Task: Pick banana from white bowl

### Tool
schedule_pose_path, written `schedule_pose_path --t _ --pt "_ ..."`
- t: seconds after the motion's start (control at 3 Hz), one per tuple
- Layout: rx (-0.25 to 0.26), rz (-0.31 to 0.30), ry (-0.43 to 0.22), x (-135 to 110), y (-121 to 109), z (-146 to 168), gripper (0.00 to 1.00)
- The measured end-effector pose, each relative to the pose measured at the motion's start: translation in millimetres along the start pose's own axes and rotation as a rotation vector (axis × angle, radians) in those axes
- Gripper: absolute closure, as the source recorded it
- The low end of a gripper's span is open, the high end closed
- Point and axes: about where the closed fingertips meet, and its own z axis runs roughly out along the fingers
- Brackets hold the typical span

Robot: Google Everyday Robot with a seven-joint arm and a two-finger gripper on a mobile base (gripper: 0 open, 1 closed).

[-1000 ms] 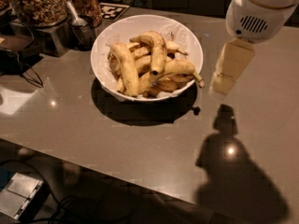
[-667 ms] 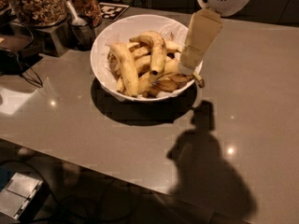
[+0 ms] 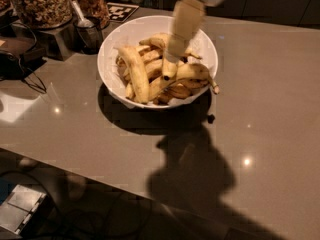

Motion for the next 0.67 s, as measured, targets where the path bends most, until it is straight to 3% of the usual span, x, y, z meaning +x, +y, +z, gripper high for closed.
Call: schedule_pose_path --t 0.33,0.67 --pt "-0.027 0.019 -0.042 -51 -12 10 0.0" --pt "-0.049 -0.007 -0.065 -73 -13 14 0.0"
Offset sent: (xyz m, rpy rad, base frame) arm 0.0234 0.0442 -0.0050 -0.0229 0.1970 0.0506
